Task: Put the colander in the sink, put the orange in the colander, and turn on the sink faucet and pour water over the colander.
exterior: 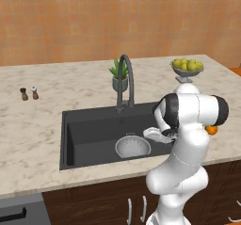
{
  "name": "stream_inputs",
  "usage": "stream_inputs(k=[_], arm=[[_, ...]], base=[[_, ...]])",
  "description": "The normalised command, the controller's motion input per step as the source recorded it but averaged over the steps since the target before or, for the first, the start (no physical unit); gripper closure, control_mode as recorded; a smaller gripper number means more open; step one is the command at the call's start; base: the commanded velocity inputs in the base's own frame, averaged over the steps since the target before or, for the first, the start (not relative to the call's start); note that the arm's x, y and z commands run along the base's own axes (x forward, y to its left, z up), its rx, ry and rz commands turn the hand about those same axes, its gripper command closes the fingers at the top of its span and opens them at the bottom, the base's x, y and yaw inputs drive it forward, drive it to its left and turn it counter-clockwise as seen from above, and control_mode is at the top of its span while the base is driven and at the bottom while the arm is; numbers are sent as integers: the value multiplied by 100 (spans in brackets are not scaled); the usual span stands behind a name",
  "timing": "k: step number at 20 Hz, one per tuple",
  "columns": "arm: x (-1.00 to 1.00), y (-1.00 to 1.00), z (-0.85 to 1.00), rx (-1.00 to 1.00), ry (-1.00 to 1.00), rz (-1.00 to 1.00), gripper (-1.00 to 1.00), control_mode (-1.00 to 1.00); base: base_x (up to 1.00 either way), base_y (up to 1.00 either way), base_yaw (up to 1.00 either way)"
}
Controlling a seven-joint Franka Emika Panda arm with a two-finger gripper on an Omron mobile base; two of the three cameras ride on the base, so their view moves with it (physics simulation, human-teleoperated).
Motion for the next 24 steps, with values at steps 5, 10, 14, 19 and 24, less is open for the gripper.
stream_inputs(k=[5, 10, 14, 19, 24], arm=[[0, -13, 100, 1, 10, -1, -100, -100], [-4, -52, 92, -9, 8, 0, -100, -100], [-30, -54, 87, -13, 1, 0, -100, -100], [-50, -54, 51, -18, 0, 0, -100, -100], [-66, -51, 28, -24, 1, -12, -100, -100]], base=[[0, 0, 0], [0, 0, 0], [0, 0, 0], [0, 0, 0], [0, 0, 0]])
